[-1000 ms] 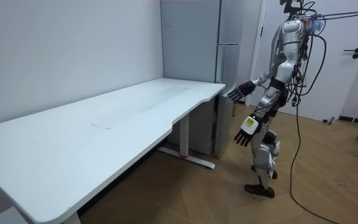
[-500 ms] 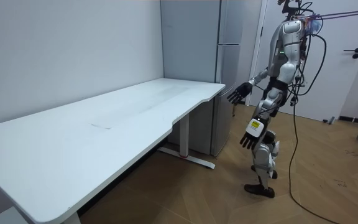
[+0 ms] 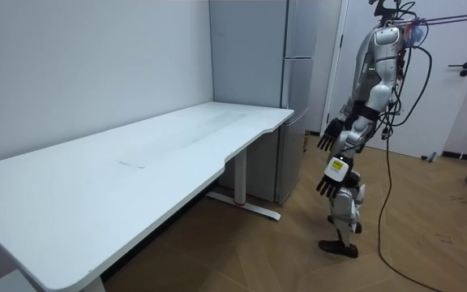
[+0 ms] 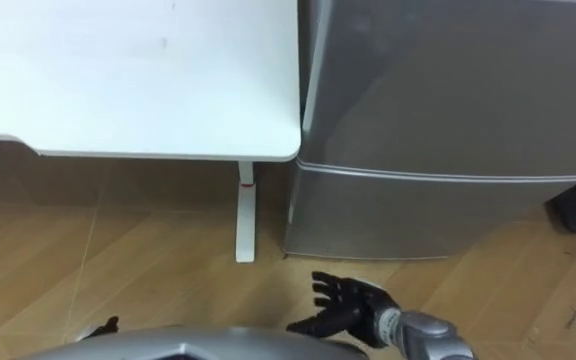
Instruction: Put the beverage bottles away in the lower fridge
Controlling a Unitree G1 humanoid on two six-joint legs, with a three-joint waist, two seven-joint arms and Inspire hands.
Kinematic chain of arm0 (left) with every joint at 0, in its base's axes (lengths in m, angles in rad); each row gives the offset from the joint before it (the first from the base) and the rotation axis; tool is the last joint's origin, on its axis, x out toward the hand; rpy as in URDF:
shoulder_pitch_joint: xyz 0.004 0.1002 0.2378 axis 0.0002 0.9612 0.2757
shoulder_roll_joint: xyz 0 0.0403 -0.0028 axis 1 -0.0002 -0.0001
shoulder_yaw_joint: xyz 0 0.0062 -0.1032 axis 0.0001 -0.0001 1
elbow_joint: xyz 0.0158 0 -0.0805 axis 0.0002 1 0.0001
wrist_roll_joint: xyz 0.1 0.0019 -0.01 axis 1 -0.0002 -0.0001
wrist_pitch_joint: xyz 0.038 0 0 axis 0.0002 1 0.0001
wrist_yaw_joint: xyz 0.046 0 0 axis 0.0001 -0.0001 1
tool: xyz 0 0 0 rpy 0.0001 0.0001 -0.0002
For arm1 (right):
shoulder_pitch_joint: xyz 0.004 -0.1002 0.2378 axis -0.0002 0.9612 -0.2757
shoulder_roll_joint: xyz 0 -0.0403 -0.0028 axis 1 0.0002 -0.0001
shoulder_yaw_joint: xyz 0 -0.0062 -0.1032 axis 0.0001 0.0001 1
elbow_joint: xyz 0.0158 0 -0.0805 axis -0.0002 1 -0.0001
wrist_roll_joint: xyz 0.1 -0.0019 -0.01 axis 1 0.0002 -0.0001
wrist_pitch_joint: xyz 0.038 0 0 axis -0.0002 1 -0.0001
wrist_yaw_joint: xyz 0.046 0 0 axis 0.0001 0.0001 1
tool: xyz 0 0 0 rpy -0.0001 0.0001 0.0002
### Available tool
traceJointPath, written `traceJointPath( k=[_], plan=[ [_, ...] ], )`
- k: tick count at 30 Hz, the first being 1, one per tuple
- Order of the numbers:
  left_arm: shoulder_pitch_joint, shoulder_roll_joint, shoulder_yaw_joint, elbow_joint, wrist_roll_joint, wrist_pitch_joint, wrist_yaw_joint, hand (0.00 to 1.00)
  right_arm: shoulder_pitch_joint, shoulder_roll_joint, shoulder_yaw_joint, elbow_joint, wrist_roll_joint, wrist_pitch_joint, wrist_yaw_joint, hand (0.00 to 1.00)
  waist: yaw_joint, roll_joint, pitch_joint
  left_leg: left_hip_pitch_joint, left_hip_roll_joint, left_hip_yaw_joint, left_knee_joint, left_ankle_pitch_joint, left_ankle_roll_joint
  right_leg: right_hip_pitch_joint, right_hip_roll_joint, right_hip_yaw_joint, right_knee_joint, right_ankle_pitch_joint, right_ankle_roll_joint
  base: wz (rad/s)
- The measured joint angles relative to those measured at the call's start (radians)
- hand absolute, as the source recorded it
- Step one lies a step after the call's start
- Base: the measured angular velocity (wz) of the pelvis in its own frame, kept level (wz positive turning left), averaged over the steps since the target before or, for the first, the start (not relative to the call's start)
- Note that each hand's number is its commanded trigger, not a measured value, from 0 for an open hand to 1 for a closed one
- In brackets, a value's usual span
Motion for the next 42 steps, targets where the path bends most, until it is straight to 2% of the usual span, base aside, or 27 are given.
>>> traceJointPath(
  k=[7,12,15,21,24,26,28,32,33,34,37,42],
  plan=[
    [0.001,-0.006,0.004,0.014,0.000,0.007,0.000,0.00,-0.001,0.017,-0.046,0.121,0.109,-0.017,-0.073,0.00,-0.004,0.009,0.0002,0.025,-0.007,-0.005,-0.004,0.000,0.000,0.019,-0.006,-0.012,-0.004,-0.008,0.005,0.03],
    [0.010,-0.017,0.053,0.020,0.004,0.011,0.002,0.00,0.003,0.033,-0.116,0.200,0.189,-0.019,-0.132,0.00,-0.010,0.012,0.0001,0.024,-0.011,-0.008,-0.009,0.000,0.000,0.019,-0.009,-0.014,-0.004,-0.010,0.007,0.01],
    [0.029,-0.022,0.063,0.021,0.001,0.017,0.002,0.00,-0.004,0.044,-0.160,0.223,0.186,-0.020,-0.156,0.00,-0.034,0.013,-0.0001,0.029,-0.011,-0.008,-0.008,0.000,0.000,0.029,-0.009,-0.013,-0.004,-0.010,0.007,0.00],
    [0.024,-0.026,0.132,0.042,0.002,0.012,0.004,0.00,-0.003,0.049,-0.232,0.266,0.187,-0.024,-0.232,0.00,-0.038,0.015,0.0010,0.042,-0.012,-0.008,-0.018,0.000,0.001,0.033,-0.008,-0.005,-0.005,-0.013,0.007,0.00],
    [0.023,-0.026,0.133,0.056,0.002,0.012,0.012,0.00,-0.003,0.049,-0.242,0.268,0.180,-0.024,-0.271,0.00,-0.041,0.018,0.0011,0.045,-0.012,-0.009,-0.019,0.000,0.001,0.034,-0.008,0.001,-0.003,-0.013,0.007,-0.01],
    [0.028,-0.026,0.137,0.055,0.003,0.012,0.012,0.00,-0.001,0.050,-0.269,0.272,0.173,-0.024,-0.287,0.00,-0.050,0.020,0.0012,0.047,-0.013,-0.010,-0.019,0.000,0.002,0.036,-0.008,0.001,-0.003,-0.013,0.007,0.00],
    [0.042,-0.032,0.175,0.058,0.014,0.016,0.012,0.00,0.008,0.047,-0.318,0.301,0.179,-0.024,-0.305,0.00,-0.061,0.016,0.0040,0.049,-0.015,-0.011,-0.021,0.001,0.002,0.040,-0.009,-0.001,-0.003,-0.014,0.008,0.02],
    [0.044,-0.038,0.183,0.058,0.023,0.019,0.012,0.00,0.031,0.040,-0.339,0.312,0.199,-0.019,-0.318,0.00,-0.062,0.024,-0.0007,0.050,-0.016,-0.011,-0.024,0.000,0.002,0.039,-0.010,-0.002,-0.003,-0.018,0.009,0.01],
    [0.044,-0.044,0.192,0.058,0.030,0.023,0.012,0.00,0.041,0.039,-0.341,0.312,0.195,-0.019,-0.319,0.00,-0.061,0.023,0.0004,0.053,-0.016,-0.010,-0.025,0.000,0.002,0.039,-0.010,-0.001,-0.003,-0.018,0.008,-0.03],
    [0.044,-0.050,0.200,0.059,0.045,0.029,0.011,0.00,0.044,0.038,-0.343,0.313,0.191,-0.019,-0.323,0.00,-0.060,0.029,-0.0034,0.055,-0.016,-0.008,-0.024,0.001,0.002,0.040,-0.010,0.001,-0.003,-0.018,0.008,-0.04],
    [0.044,-0.062,0.213,0.059,0.064,0.043,0.008,0.00,0.048,0.037,-0.347,0.316,0.184,-0.016,-0.329,0.00,-0.057,0.032,-0.0053,0.060,-0.017,-0.004,-0.026,0.001,0.002,0.042,-0.011,0.002,-0.003,-0.020,0.009,-0.01],
    [0.036,-0.065,0.216,0.060,0.082,0.050,0.008,0.00,0.051,0.037,-0.347,0.316,0.185,-0.004,-0.347,0.00,-0.057,0.031,-0.0041,0.062,-0.017,-0.003,-0.028,0.000,0.002,0.044,-0.011,0.001,-0.003,-0.024,0.008,0.00]
  ],
)
